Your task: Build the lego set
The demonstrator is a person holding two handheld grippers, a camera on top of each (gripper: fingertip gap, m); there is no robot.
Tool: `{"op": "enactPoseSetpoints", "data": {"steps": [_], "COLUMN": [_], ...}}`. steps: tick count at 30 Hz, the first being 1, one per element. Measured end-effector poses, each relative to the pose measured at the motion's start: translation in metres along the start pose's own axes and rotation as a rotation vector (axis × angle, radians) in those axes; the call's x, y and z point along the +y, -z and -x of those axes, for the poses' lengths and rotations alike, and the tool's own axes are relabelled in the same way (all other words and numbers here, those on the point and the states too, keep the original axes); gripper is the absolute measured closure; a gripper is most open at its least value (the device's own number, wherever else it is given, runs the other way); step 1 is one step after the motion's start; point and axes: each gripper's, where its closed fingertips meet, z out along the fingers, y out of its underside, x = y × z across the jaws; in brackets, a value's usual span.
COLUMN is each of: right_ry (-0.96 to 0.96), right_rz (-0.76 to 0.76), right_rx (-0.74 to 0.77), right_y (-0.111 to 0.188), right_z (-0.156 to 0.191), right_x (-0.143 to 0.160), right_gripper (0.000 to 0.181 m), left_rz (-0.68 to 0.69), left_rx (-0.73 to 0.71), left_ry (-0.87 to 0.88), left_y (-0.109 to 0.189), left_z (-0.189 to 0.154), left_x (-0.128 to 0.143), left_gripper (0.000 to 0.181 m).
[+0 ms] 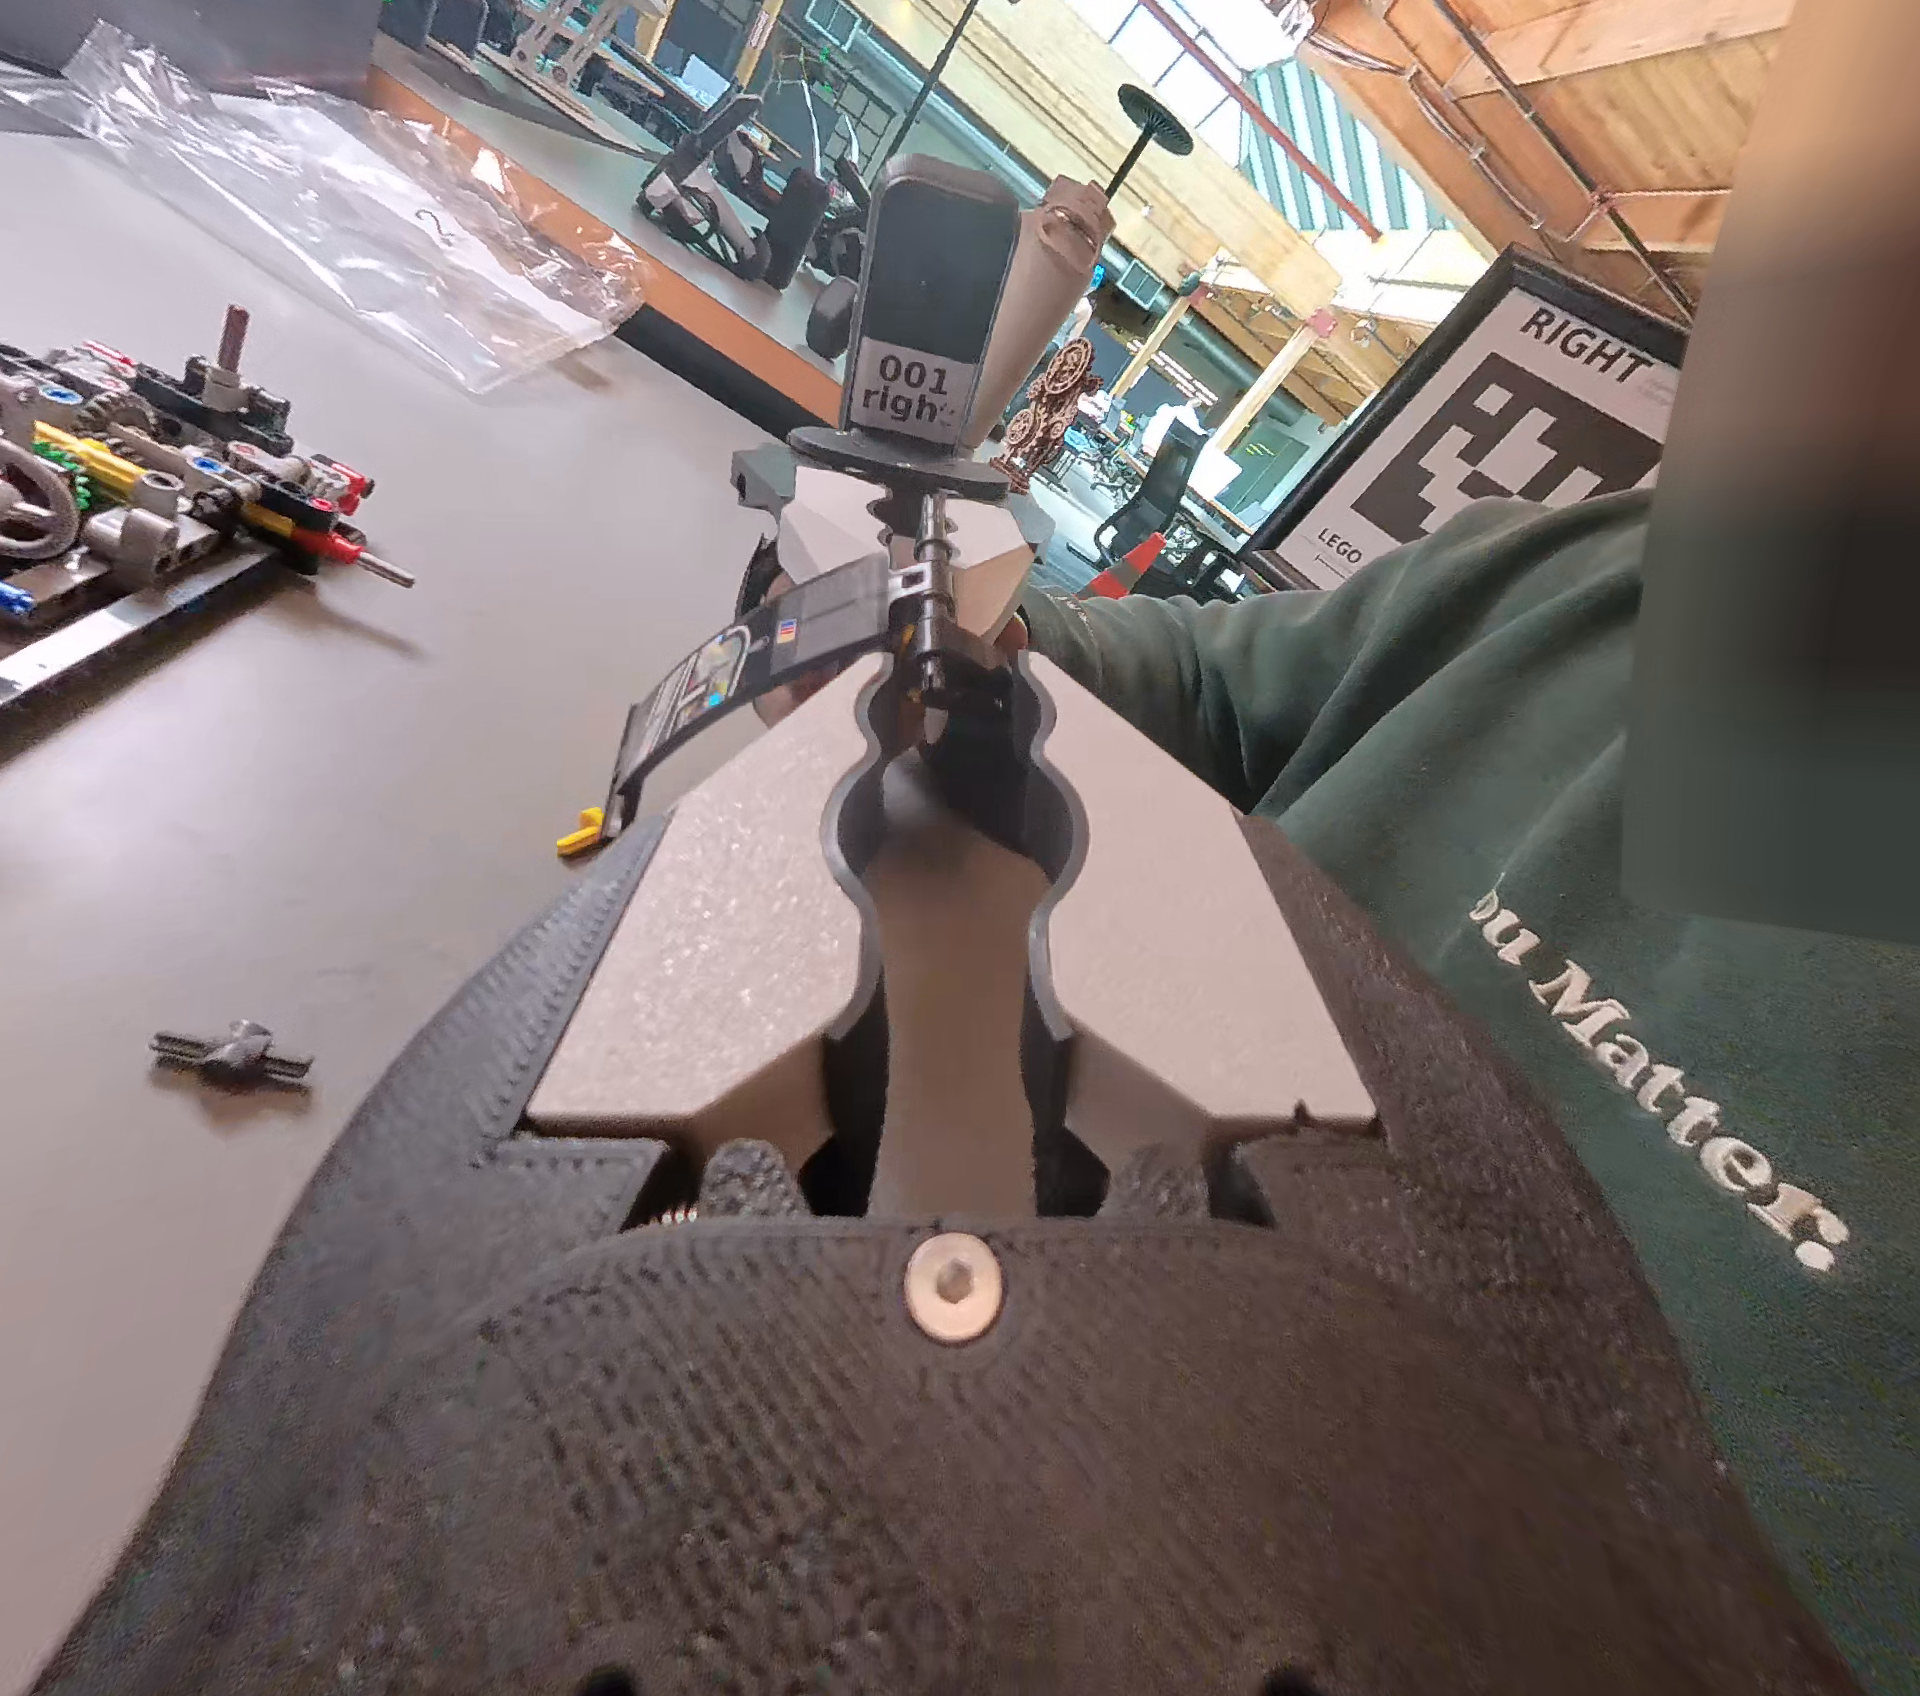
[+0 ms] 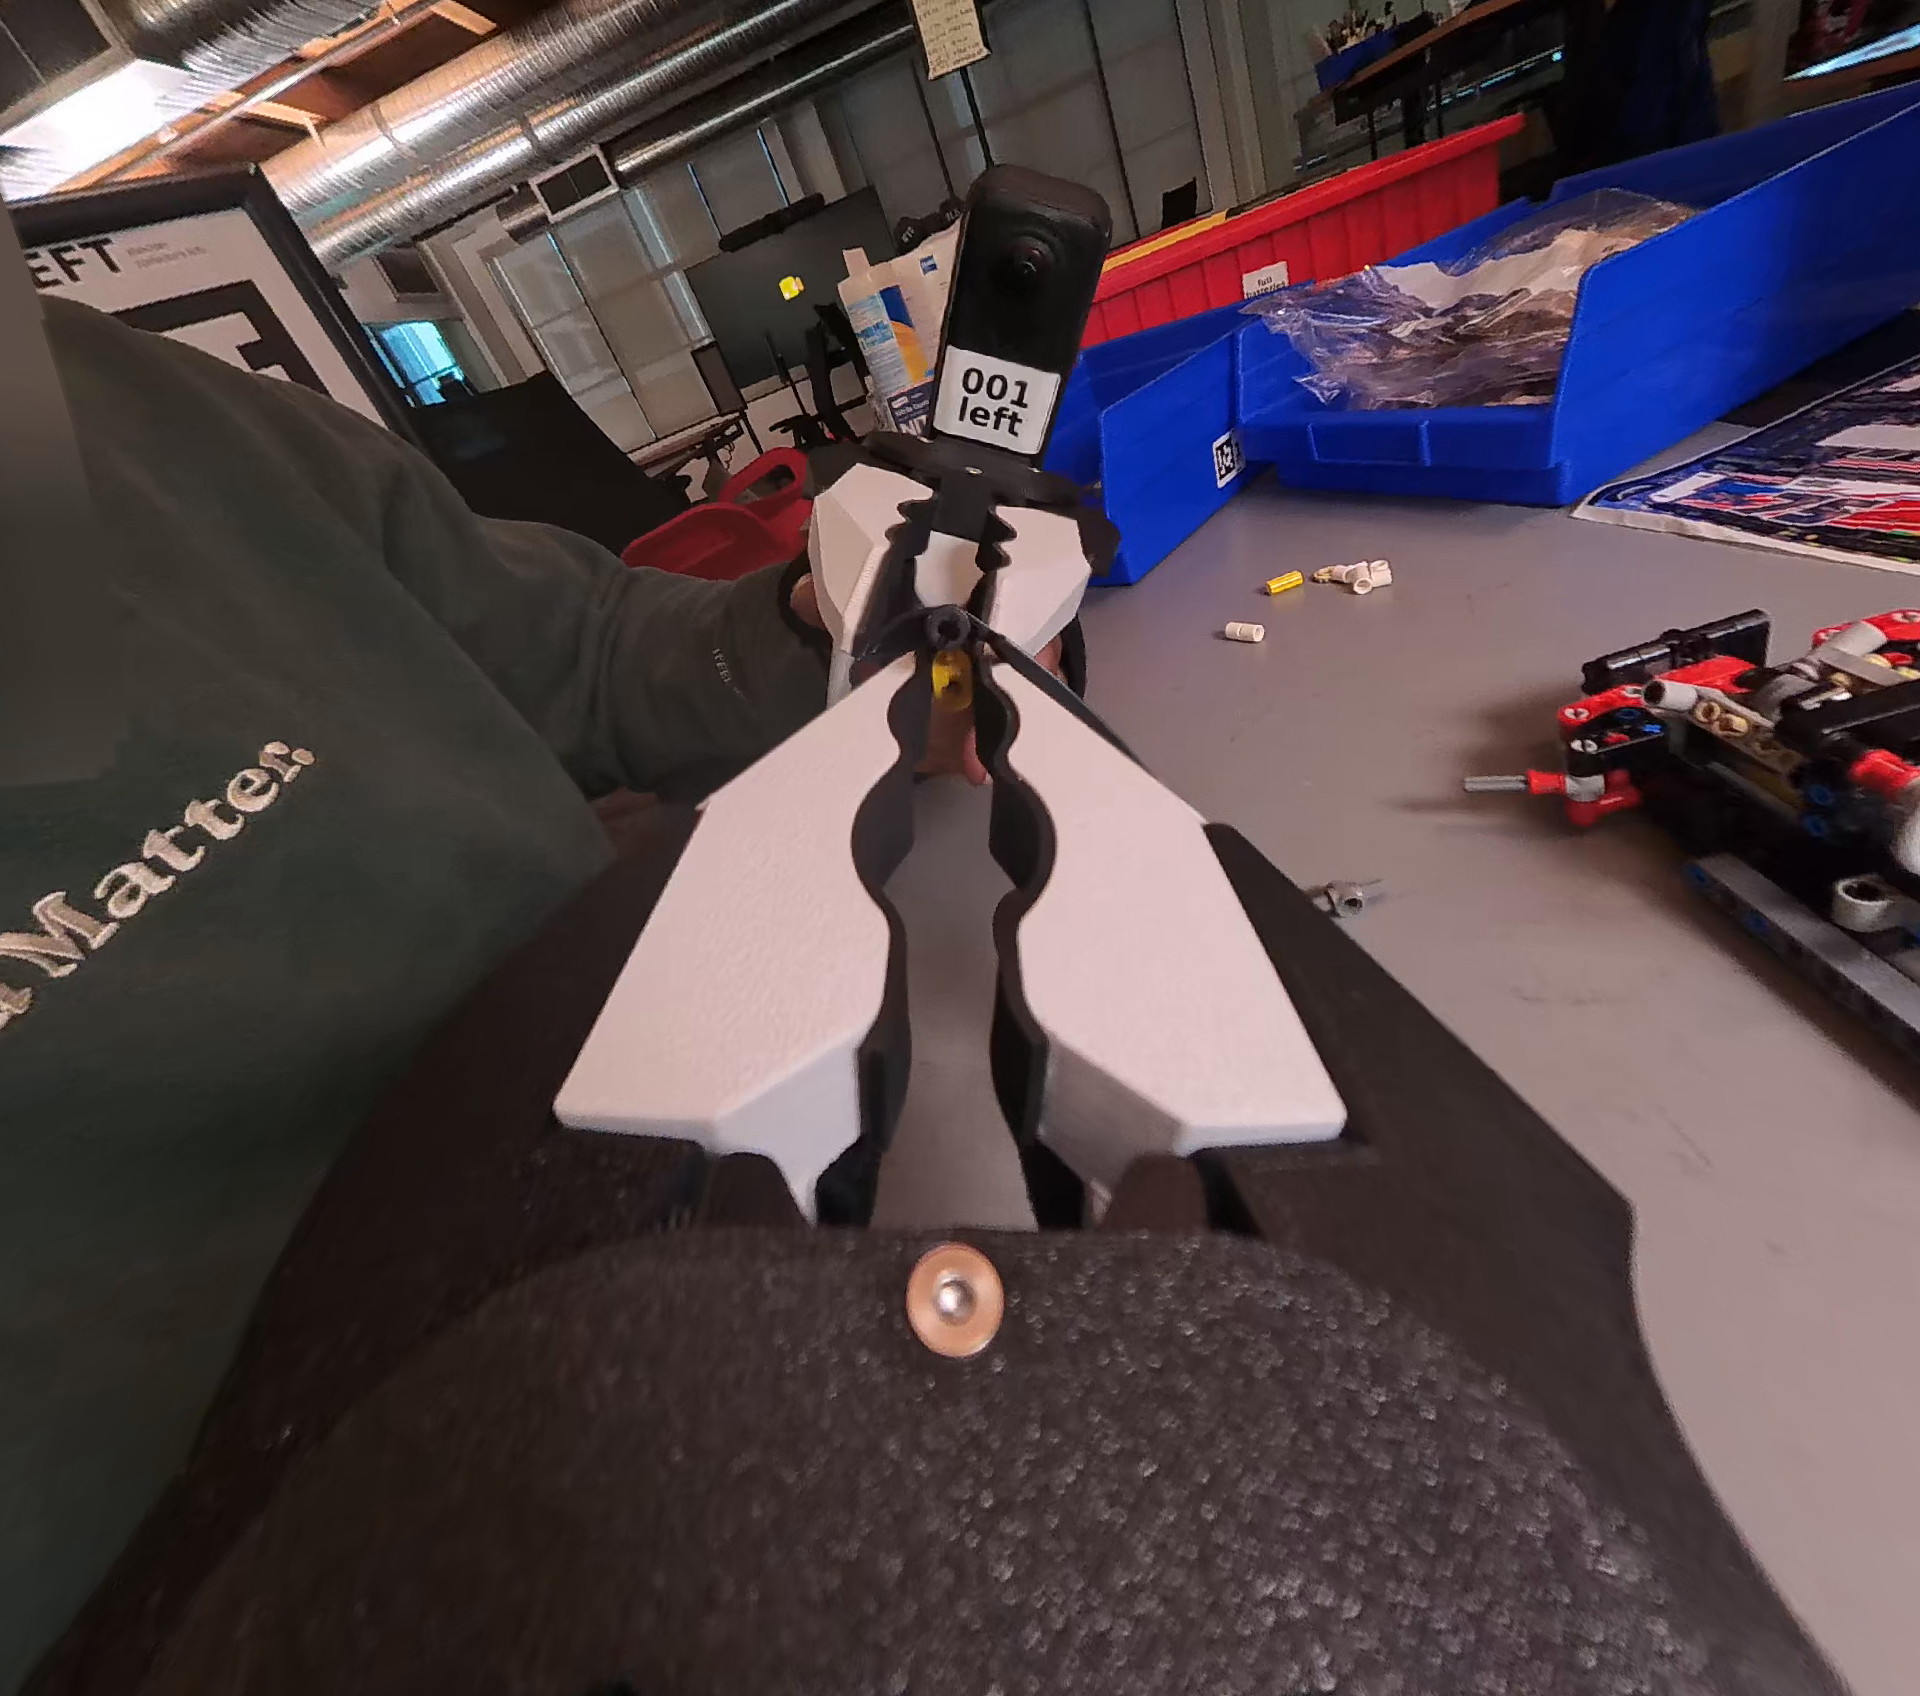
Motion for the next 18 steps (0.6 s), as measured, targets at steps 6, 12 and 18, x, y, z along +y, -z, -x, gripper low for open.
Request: {"op": "enactPoseSetpoints", "data": {"steps": [6,12,18], "right_ry": [-0.121,-0.234,-0.247], "right_rz": [0.021,0.040,0.064], "right_rx": [0.009,-0.037,-0.042], "right_y": [0.003,0.002,0.002], "right_z": [-0.008,-0.007,-0.006], "right_x": [0.004,0.009,0.014], "right_gripper": [0.178,0.178,0.178], "left_rz": [0.028,0.148,0.212], "left_rx": [-0.136,-0.252,-0.286], "left_ry": [-0.179,-0.425,-0.489], "left_y": [0.011,0.011,0.010], "left_z": [0.011,0.015,0.017], "left_x": [-0.005,0.004,0.011], "left_gripper": [0.170,0.175,0.179]}}
